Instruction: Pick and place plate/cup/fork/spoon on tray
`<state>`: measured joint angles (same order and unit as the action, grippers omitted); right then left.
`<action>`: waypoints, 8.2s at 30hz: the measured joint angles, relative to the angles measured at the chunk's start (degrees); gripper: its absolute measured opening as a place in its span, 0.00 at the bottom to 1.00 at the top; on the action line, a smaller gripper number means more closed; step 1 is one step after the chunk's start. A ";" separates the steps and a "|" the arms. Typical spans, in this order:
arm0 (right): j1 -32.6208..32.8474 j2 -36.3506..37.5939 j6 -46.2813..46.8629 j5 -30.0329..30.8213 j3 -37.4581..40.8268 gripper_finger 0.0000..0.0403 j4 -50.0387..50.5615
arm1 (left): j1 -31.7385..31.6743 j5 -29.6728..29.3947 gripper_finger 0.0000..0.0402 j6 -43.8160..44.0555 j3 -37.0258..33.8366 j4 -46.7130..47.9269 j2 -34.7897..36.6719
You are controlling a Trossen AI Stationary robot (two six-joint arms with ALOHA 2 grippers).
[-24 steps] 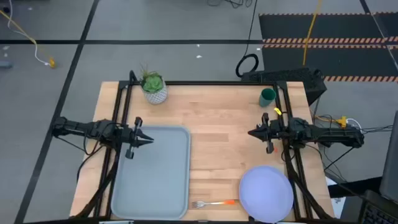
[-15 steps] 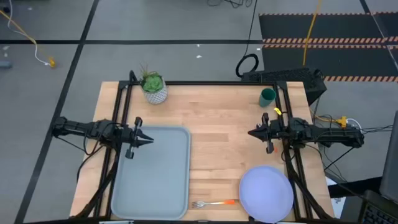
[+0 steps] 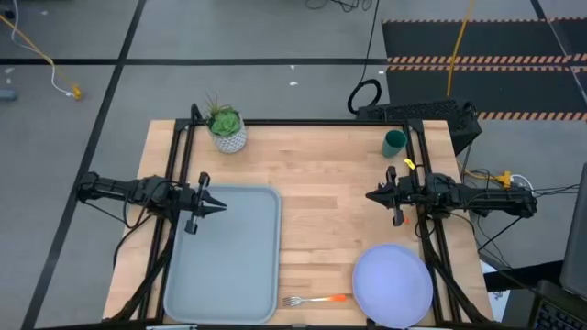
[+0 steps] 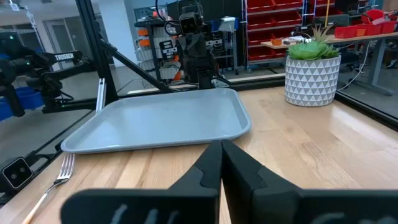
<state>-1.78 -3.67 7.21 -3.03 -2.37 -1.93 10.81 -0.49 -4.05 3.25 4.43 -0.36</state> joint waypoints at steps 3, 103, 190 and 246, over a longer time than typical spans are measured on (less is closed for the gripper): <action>0.01 -0.01 0.00 0.01 0.01 0.00 0.00 | -0.01 0.00 0.10 0.00 -0.02 0.02 -0.02; 0.00 -0.01 -0.01 0.01 0.01 0.00 0.00 | 0.00 0.00 0.10 0.00 0.00 0.02 0.00; -0.01 0.01 -0.01 0.02 0.00 0.00 0.00 | 0.00 -0.01 0.10 0.00 -0.01 0.02 0.00; -0.01 -0.02 -3.53 2.44 0.00 0.07 -3.49 | 0.00 -13.64 0.10 -1.13 -0.01 -16.70 -0.02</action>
<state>-1.78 -3.68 3.67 -0.58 -2.37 -5.42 10.81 -14.13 -5.19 3.24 -12.28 -0.38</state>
